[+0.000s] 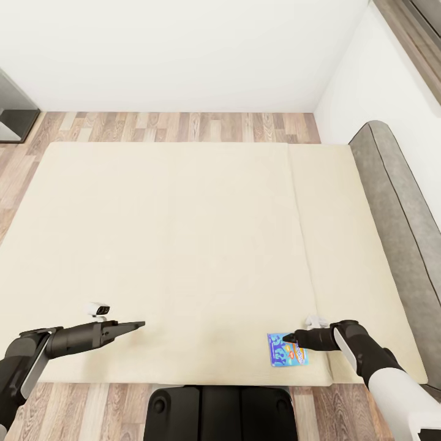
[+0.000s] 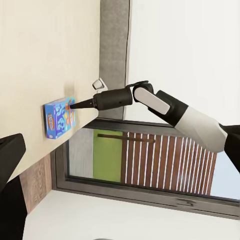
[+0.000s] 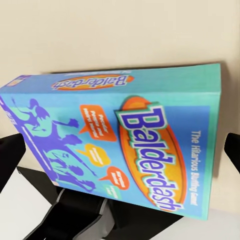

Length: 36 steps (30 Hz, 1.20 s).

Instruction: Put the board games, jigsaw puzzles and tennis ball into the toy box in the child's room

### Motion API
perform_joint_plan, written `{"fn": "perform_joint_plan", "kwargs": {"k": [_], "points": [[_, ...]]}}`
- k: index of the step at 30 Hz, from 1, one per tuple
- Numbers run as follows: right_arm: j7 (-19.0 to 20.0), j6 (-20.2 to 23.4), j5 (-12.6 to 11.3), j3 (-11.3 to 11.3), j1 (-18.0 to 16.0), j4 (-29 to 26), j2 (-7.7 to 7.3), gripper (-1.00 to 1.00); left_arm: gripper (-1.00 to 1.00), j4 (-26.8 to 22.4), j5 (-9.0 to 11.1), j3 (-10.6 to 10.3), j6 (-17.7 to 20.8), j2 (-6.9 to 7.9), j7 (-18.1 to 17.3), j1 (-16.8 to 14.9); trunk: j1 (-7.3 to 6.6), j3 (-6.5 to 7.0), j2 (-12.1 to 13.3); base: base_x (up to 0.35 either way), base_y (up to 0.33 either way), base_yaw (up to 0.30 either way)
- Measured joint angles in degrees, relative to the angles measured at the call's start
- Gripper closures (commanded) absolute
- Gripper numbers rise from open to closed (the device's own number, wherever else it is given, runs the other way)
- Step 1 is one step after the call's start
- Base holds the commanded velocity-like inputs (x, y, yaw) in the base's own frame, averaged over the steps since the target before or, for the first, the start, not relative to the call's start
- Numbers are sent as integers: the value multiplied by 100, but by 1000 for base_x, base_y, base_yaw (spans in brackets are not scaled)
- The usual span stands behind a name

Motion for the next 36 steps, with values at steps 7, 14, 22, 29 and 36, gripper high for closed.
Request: {"fn": "perform_joint_plan", "kwargs": {"k": [7, 14, 22, 29, 36], "points": [[0, 1, 0, 0, 0, 0, 0, -100, -100, 0, 0, 2, 0, 1, 0, 1, 0, 0, 0, 0, 7, 0], [9, 7, 0, 0, 0, 2, 1, -100, -100, -2, -1, 3, 0, 5, 0, -2, 0, 0, 0, 0, 140, 0], [9, 9, 0, 0, 0, 0, 0, -100, -100, 0, 0, 2, 0, 8, 0, -2, 0, 0, 0, 0, 28, 0], [9, 5, 0, 0, 0, 0, 3, -100, -100, 0, 0, 2, 0, 9, 0, -3, 0, 0, 0, 0, 2, 0], [2, 14, 0, 0, 0, 0, 3, -100, -100, 0, 0, 2, 0, 9, 0, -3, 0, 0, 0, 0, 0, 0]]}}
